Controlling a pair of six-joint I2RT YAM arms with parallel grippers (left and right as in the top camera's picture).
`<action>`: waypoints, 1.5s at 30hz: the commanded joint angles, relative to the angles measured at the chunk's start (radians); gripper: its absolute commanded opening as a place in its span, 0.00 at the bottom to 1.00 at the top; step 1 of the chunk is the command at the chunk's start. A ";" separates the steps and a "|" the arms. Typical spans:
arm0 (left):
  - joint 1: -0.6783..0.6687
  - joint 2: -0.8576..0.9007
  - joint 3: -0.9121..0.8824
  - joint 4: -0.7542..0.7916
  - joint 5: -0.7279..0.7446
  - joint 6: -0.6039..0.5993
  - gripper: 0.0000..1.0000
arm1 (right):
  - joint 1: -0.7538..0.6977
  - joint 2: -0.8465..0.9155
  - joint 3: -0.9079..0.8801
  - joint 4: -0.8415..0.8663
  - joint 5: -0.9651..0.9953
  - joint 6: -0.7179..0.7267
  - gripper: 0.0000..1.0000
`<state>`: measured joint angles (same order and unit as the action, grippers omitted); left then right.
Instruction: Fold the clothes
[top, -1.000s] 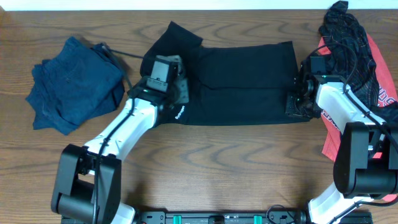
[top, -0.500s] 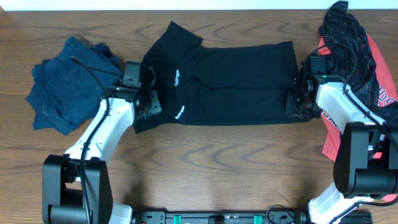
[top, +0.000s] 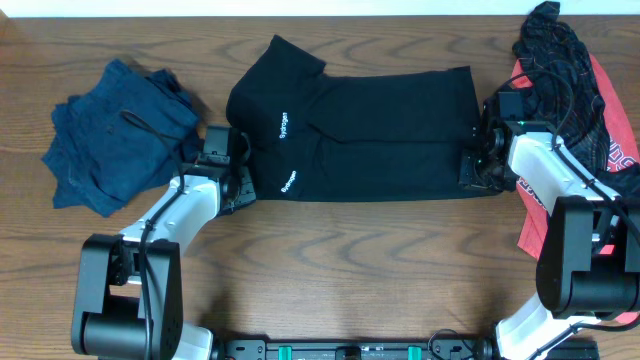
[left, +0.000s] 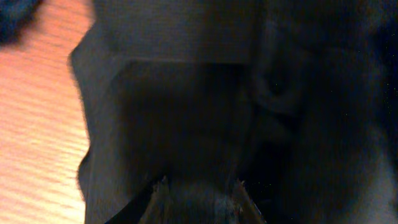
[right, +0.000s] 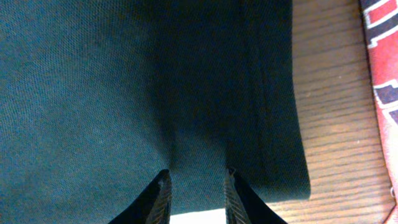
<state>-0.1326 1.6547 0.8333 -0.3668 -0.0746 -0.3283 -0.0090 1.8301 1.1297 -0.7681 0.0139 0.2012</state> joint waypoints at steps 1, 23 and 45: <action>0.005 0.012 -0.014 0.014 -0.171 0.010 0.35 | 0.006 0.003 -0.001 -0.008 -0.002 0.000 0.27; 0.043 0.012 -0.014 -0.174 -0.177 0.009 0.36 | 0.001 -0.010 -0.035 -0.052 0.048 0.011 0.30; 0.043 0.012 -0.014 -0.171 -0.176 0.010 0.37 | 0.023 0.065 0.039 0.039 -0.101 -0.087 0.27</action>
<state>-0.0982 1.6550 0.8265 -0.5312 -0.2424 -0.3275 0.0032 1.8488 1.1805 -0.7235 -0.0620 0.1402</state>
